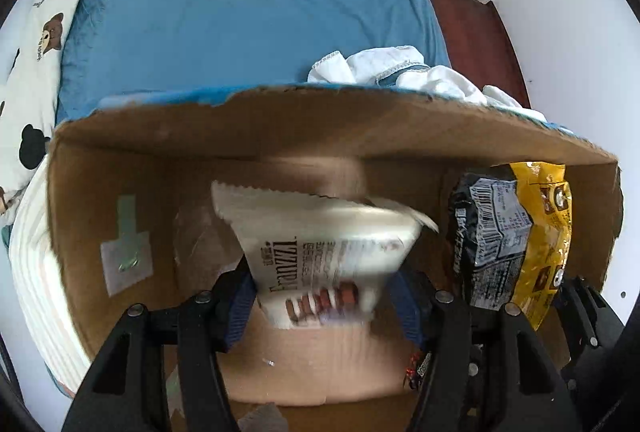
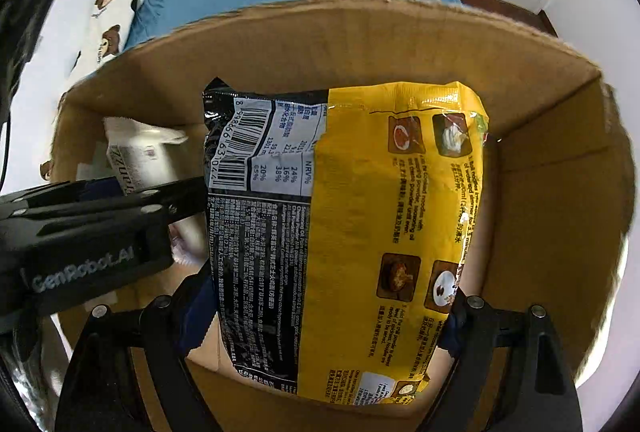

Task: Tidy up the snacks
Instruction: 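Open both tools to drop the packs into the box, then grasp the orange chip bag with left tool while right tool grasps yellow cracker bag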

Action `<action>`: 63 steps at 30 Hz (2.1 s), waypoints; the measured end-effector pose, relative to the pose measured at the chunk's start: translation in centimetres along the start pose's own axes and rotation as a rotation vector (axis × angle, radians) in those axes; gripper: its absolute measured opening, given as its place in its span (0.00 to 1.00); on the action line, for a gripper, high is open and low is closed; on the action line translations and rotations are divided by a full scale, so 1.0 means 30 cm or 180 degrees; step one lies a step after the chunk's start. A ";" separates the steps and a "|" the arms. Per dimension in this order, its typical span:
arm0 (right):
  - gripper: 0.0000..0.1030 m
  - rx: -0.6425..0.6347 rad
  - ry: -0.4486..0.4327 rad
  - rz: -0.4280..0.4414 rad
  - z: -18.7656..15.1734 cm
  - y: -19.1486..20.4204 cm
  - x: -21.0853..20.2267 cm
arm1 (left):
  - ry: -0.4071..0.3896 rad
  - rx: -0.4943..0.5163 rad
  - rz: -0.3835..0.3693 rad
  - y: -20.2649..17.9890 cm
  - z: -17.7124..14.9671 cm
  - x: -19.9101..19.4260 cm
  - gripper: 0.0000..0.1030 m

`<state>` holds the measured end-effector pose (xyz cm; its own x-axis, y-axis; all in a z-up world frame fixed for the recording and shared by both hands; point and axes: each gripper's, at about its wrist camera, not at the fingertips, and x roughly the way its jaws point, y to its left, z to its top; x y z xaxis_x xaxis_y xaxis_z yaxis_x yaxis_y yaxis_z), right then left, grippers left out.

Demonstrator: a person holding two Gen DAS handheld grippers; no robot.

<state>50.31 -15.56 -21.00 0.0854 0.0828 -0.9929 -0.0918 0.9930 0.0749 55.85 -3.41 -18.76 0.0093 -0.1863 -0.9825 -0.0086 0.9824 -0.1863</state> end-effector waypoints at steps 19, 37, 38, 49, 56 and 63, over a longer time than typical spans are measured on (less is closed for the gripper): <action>0.98 -0.0068 -0.0396 -0.0200 -0.029 0.036 -0.170 | -0.0779 0.0067 0.0129 -0.016 -0.079 -0.216 0.94; 0.98 0.0127 -0.1148 -0.0071 -0.652 0.046 -0.566 | -0.1794 -0.0003 0.0363 -0.007 -0.684 -0.590 0.96; 0.98 0.0144 -0.1122 -0.0061 -0.687 0.036 -0.564 | -0.1778 -0.0029 0.0398 -0.006 -0.728 -0.576 0.96; 0.98 0.0355 -0.0639 -0.0136 -0.990 -0.071 -0.323 | -0.0838 0.0038 0.0505 -0.049 -1.026 -0.127 0.96; 0.98 0.0450 -0.0482 -0.0371 -0.989 -0.141 -0.180 | -0.0408 0.0200 0.0609 -0.103 -1.047 0.134 0.96; 0.98 0.0525 -0.0257 -0.0368 -0.932 -0.164 -0.052 | -0.0347 0.0294 0.0600 -0.190 -1.002 0.233 0.90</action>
<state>22.89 -22.93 -22.40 0.1657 -0.0326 -0.9856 0.0864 0.9961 -0.0185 25.89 -10.63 -24.81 0.1241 -0.0021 -0.9923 0.0710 0.9975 0.0067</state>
